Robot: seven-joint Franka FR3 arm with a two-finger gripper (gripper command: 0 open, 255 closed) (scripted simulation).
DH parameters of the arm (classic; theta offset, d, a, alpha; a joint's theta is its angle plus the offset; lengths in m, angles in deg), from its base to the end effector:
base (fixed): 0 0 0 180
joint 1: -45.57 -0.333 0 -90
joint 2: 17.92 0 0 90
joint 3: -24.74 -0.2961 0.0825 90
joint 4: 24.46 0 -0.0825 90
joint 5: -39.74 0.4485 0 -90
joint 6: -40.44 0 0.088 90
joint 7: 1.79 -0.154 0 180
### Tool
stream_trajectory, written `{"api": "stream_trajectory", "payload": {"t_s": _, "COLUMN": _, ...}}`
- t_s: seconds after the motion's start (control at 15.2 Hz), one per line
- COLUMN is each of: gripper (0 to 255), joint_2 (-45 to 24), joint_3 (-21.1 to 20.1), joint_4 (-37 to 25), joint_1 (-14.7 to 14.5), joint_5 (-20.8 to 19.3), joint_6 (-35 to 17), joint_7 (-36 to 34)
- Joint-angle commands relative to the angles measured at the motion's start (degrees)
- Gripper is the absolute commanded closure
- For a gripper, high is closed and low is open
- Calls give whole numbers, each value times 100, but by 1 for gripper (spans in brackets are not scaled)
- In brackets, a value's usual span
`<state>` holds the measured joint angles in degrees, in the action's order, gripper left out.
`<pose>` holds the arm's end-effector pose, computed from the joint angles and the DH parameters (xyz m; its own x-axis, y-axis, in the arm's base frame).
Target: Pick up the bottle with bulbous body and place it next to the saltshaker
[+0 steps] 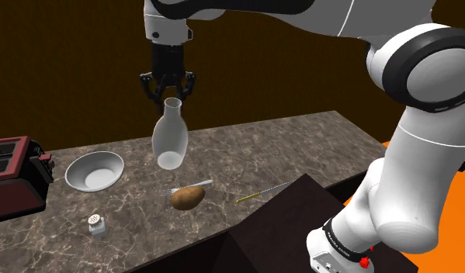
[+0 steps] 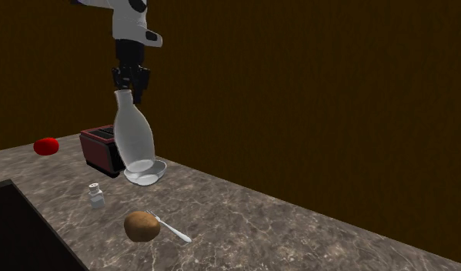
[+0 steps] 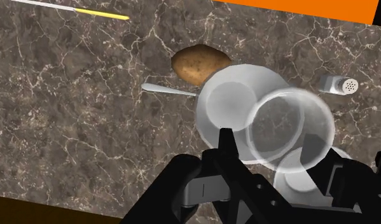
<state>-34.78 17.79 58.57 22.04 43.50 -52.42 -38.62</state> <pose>0.5926 0.3519 0.4351 0.9806 -0.1188 -0.1562 -0.1214 -0.9926 -0.0075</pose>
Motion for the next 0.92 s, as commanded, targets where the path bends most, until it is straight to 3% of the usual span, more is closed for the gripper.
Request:
{"api": "stream_trajectory", "payload": {"t_s": 0.0, "gripper": 255, "joint_2": -109, "joint_3": -84, "joint_4": -42, "joint_1": -159, "joint_5": -10, "joint_6": -92, "joint_7": -241}}
{"api": "stream_trajectory", "payload": {"t_s": 0.46, "gripper": 255, "joint_2": -833, "joint_3": -320, "joint_4": -733, "joint_1": -747, "joint_5": -117, "joint_6": -194, "joint_7": -1026}}
{"api": "stream_trajectory", "payload": {"t_s": 0.86, "gripper": 255, "joint_2": -1736, "joint_3": -444, "joint_4": -1825, "joint_1": -1320, "joint_5": -268, "joint_6": -63, "joint_7": -1654}}
